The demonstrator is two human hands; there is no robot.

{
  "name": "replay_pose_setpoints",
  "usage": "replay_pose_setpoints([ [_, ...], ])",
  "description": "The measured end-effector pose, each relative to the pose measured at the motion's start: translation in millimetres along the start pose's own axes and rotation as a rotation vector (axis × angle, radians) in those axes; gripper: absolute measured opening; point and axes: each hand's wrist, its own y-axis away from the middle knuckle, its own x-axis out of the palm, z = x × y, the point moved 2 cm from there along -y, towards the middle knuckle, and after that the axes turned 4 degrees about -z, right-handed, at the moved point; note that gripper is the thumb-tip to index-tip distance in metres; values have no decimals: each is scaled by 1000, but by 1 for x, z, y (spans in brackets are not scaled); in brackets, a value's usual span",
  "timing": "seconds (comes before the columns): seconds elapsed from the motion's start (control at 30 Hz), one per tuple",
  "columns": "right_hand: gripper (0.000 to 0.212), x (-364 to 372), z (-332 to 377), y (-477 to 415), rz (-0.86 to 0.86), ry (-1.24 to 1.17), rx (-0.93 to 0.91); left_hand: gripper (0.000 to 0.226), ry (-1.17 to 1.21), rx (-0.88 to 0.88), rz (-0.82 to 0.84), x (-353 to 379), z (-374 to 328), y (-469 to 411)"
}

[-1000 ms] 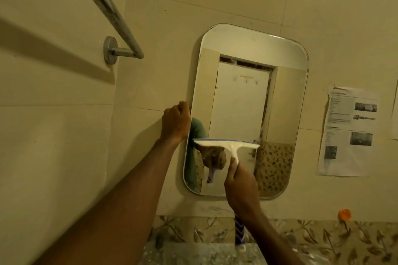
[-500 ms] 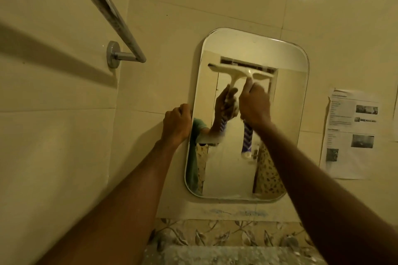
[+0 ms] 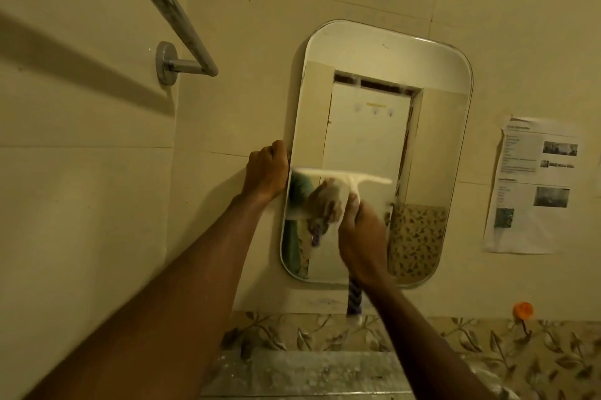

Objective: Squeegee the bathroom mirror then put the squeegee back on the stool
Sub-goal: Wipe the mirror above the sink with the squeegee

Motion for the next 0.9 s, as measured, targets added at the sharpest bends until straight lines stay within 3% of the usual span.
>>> replay_pose_setpoints([
  [0.13,38,1,0,-14,4,23,-6,56,26,-47,53,-5,0,-5],
  [0.23,33,9,-31,39,90,14,60,54,66,-71,61,-4,2,-8],
  [0.37,38,21,-70,105,180,199,137,51,29,-42,30,-1,5,-8],
  [0.67,38,-10,-5,1,34,28,-11,53,-22,10,20,0,5,-6],
  [0.9,45,16,-56,76,111,98,84,60,-79,65,33,-1,5,-8],
])
